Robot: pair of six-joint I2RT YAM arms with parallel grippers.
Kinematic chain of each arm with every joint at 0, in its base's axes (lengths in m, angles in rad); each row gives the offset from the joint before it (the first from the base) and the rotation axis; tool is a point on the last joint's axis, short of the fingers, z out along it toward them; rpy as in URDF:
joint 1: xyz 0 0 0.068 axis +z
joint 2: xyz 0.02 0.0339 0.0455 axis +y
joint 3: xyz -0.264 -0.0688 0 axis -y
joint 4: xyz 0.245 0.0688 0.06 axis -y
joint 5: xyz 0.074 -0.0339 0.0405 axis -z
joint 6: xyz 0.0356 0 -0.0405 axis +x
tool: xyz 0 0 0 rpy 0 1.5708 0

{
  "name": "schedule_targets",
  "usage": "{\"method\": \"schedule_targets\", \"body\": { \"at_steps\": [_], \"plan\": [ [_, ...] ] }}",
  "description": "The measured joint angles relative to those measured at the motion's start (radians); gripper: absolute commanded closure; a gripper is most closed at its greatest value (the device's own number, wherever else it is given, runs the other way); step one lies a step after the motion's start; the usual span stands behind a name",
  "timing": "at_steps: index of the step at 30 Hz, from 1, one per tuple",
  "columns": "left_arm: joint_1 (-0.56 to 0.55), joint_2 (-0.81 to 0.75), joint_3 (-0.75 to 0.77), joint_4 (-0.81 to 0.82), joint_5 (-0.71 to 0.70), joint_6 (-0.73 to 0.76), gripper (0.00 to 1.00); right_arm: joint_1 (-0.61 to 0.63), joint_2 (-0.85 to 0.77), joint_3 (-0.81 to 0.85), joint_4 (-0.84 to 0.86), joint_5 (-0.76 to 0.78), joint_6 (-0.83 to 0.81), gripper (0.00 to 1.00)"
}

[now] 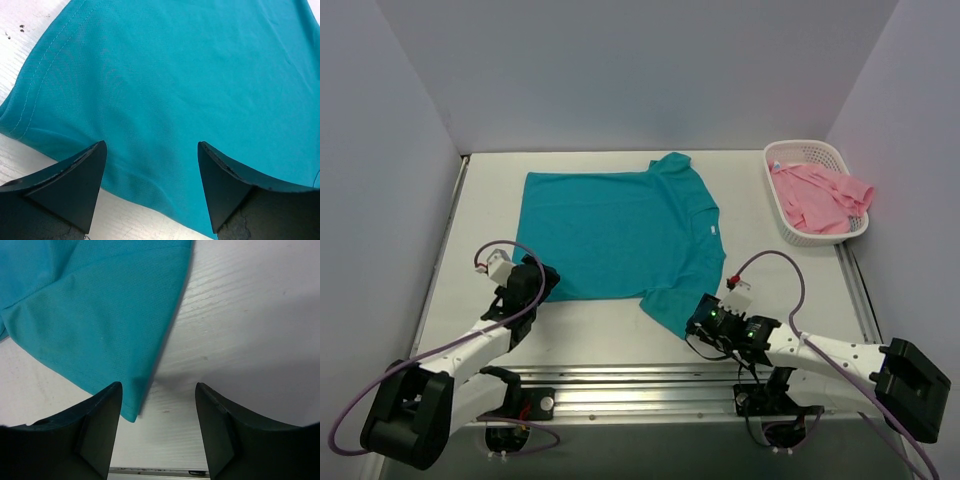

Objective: Fold and stack the t-shirts
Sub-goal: Flatten the tshirt out

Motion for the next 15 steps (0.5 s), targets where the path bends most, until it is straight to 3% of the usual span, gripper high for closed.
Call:
{"method": "schedule_targets", "body": {
  "at_steps": [10,15],
  "plan": [
    [-0.004,-0.025,0.000,-0.027,-0.012,-0.008,0.18,0.027,0.103,0.002,0.150,-0.001,0.006,0.62],
    [-0.007,-0.025,-0.001,-0.029,-0.016,-0.021,0.18,0.027,0.117,0.001,0.165,-0.009,0.006,0.78]
  ]
}}
